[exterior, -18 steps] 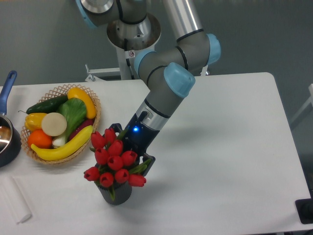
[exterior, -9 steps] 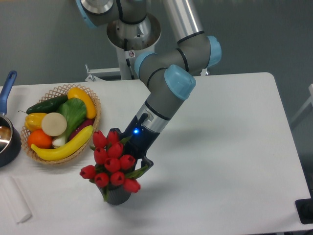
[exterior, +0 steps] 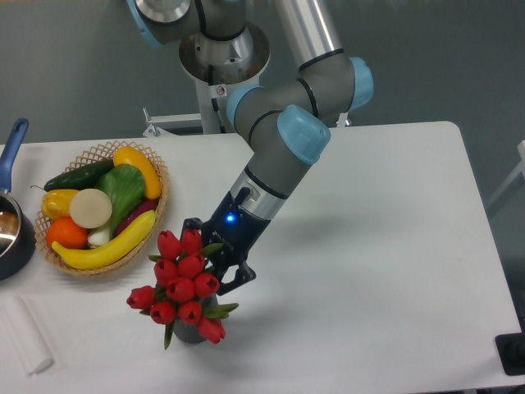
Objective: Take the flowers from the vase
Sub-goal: 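Close the gripper on the tulip stems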
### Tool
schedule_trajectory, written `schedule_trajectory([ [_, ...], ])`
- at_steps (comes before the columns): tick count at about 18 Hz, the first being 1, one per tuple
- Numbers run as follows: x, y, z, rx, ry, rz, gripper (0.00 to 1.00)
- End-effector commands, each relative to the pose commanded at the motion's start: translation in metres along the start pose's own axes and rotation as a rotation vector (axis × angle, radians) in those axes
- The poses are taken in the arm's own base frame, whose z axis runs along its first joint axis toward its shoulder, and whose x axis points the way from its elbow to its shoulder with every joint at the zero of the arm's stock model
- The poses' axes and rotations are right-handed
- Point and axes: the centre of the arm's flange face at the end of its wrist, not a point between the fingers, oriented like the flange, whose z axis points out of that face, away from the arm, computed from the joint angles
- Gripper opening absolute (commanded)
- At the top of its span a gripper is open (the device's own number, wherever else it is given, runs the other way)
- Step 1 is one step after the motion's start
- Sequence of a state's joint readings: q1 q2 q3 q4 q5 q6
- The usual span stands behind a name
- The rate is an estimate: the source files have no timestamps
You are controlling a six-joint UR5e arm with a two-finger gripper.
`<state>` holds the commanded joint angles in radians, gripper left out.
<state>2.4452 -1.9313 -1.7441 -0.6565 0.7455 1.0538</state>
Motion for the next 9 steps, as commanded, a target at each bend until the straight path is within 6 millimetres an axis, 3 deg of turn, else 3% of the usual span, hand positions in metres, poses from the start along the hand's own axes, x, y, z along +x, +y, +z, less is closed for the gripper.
schedule_trajectory([
  [3, -0.0010, -0.0007, -0.0022, 0.005, -0.002, 0.000, 0.35],
  [4, -0.0013, -0.0019, -0.0032, 0.016, 0.002, 0.001, 0.29],
  [9, -0.0005, -0.0035, -0.0063, 0.039, 0.010, -0.003, 0.29],
])
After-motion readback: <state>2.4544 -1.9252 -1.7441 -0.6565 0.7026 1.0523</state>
